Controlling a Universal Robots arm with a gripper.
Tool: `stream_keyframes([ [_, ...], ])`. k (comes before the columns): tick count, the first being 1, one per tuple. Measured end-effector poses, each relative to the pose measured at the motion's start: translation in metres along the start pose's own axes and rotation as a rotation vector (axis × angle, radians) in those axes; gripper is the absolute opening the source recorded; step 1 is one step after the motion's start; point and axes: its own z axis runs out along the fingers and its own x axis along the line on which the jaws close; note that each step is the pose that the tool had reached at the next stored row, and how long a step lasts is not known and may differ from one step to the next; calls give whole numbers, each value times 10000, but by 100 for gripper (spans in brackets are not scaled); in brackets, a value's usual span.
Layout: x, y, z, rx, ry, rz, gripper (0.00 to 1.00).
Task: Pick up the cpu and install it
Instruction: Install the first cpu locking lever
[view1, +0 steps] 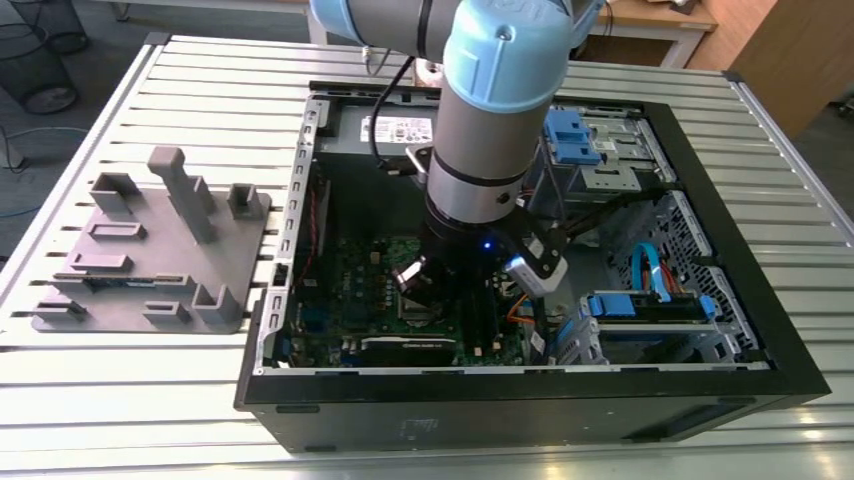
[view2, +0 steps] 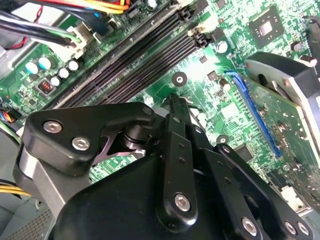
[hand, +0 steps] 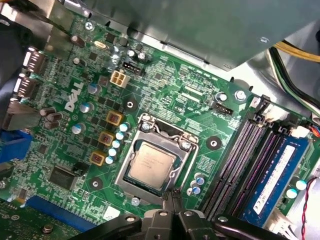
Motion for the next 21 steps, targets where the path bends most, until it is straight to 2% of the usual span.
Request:
stream_keyframes([
  [3, -22, -10, 5, 0, 3, 31, 11],
  [21, -35, -16, 43, -3, 1, 31, 11],
])
